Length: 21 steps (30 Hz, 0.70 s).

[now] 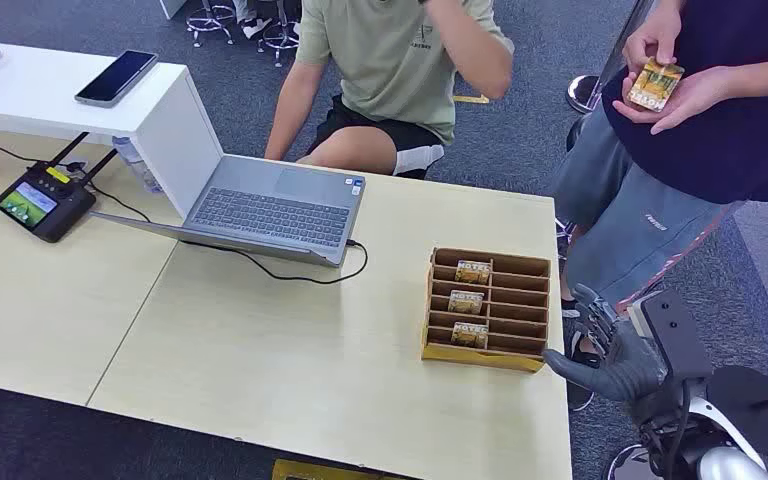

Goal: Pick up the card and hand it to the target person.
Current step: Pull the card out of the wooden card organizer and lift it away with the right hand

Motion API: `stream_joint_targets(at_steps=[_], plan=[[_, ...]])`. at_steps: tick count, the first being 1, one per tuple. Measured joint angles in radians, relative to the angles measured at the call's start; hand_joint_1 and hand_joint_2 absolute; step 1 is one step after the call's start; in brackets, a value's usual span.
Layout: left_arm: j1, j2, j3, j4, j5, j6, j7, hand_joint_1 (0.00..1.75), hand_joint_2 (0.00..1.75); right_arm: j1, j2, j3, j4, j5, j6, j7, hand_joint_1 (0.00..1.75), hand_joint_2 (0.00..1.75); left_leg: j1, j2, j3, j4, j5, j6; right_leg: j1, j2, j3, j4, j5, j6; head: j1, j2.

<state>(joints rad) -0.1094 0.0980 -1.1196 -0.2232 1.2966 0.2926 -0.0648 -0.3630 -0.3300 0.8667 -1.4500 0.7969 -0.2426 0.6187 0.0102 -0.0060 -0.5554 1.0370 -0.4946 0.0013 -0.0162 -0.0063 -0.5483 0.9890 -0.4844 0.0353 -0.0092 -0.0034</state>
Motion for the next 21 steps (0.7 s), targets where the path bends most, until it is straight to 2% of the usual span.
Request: stream_joint_targets(at_steps=[21], plan=[[0.001, 0.000, 0.000, 0.000, 0.002, 0.001, 0.000, 0.00, 0.00, 0.003, -0.005, -0.006, -0.012, 0.013, -0.013, 0.015, 1.61, 1.75, 0.000, 0.000, 0.000, 0.000, 0.000, 0.000, 0.000, 0.000, 0.000, 0.000, 0.000, 0.000, 0.000, 0.000]])
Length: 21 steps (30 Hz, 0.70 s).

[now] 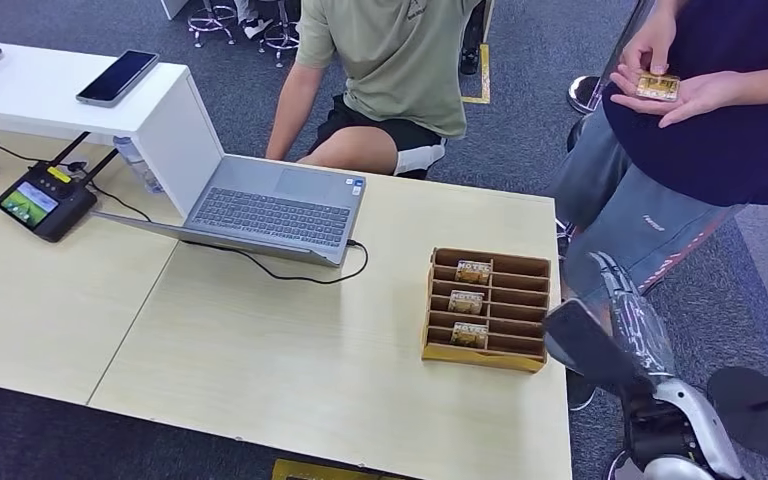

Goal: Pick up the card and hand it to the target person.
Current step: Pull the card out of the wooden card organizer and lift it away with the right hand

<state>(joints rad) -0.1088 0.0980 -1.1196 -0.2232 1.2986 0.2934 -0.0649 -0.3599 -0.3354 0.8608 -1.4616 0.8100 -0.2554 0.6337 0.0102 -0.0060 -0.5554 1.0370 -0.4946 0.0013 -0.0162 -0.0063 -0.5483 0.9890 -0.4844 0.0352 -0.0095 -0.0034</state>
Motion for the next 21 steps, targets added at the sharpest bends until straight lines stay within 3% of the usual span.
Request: stream_joint_targets(at_steps=[21], plan=[[0.001, 0.000, 0.000, 0.000, 0.001, 0.001, 0.000, 0.00, 0.00, 0.003, -0.006, -0.008, -0.021, 0.016, -0.013, 0.017, 1.61, 1.75, 0.000, 0.000, 0.000, 0.000, 0.000, 0.000, 0.000, 0.000, 0.000, 0.000, 0.000, 0.000, 0.000, 0.000]])
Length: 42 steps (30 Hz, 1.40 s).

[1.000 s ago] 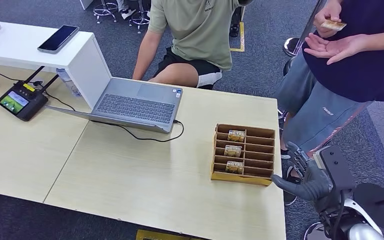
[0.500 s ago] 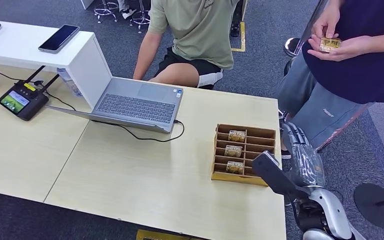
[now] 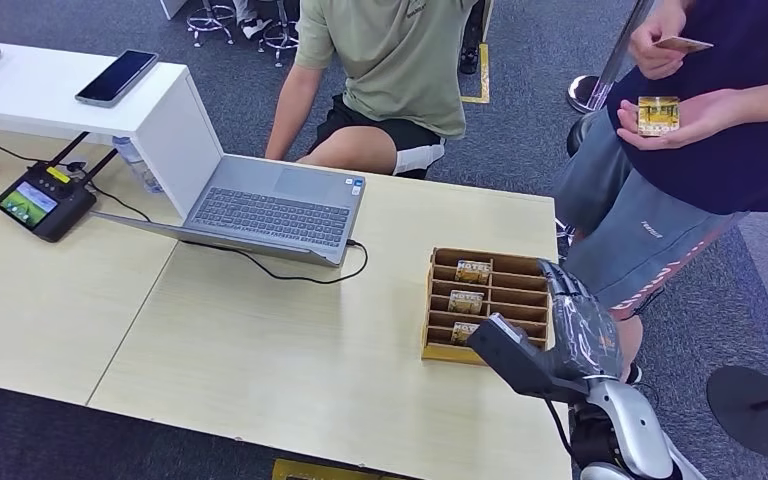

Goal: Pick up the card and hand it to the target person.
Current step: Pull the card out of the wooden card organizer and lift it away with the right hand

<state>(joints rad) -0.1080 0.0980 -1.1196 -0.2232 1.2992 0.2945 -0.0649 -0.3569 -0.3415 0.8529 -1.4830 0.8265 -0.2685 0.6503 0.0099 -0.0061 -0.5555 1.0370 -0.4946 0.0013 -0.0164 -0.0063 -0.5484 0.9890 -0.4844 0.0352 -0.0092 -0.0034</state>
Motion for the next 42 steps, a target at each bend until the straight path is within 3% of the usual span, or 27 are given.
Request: stream_joint_targets(at_steps=[42], plan=[[0.002, 0.000, 0.000, 0.000, 0.010, 0.003, -0.001, 0.00, 0.00, 0.003, -0.022, -0.023, -0.055, 0.041, -0.014, 0.025, 1.61, 1.75, 0.000, 0.000, 0.000, 0.000, 0.000, 0.000, 0.000, 0.000, 0.000, 0.000, 0.000, 0.000, 0.000, 0.000]])
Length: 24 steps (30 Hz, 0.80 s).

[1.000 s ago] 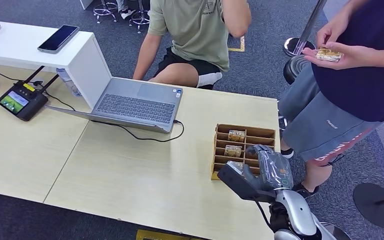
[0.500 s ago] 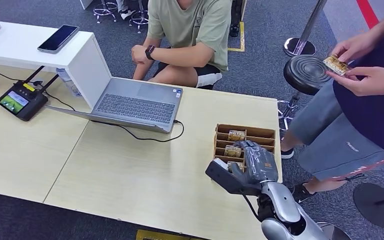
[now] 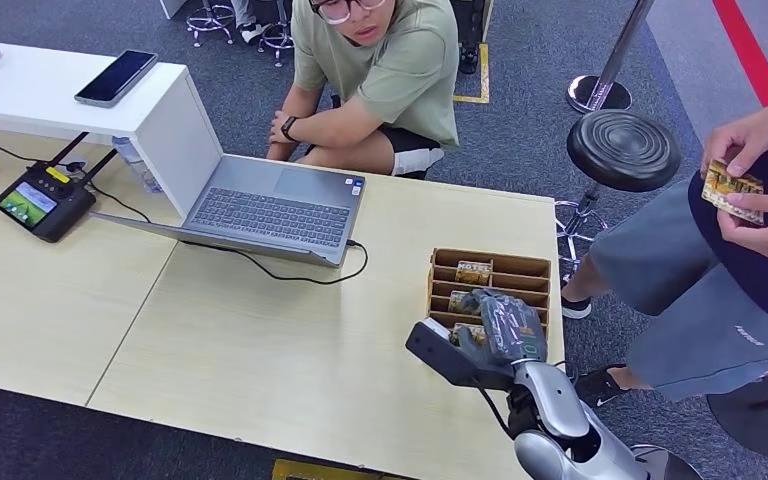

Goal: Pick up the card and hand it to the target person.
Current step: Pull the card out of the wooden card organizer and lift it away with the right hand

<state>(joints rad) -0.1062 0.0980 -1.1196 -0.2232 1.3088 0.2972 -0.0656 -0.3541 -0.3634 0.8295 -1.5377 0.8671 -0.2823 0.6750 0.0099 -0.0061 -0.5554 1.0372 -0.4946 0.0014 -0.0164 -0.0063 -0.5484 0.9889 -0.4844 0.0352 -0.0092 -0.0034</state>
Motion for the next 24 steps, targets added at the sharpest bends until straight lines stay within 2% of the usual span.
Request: stream_joint_targets(at_steps=[24], plan=[[0.001, 0.000, 0.000, 0.000, 0.006, 0.003, 0.000, 0.00, 0.00, 0.003, -0.013, -0.015, -0.032, 0.027, 0.001, 0.008, 1.61, 1.75, 0.000, 0.000, 0.000, 0.000, 0.000, 0.000, 0.000, 0.000, 0.000, 0.000, 0.000, 0.000, 0.000, 0.000]])
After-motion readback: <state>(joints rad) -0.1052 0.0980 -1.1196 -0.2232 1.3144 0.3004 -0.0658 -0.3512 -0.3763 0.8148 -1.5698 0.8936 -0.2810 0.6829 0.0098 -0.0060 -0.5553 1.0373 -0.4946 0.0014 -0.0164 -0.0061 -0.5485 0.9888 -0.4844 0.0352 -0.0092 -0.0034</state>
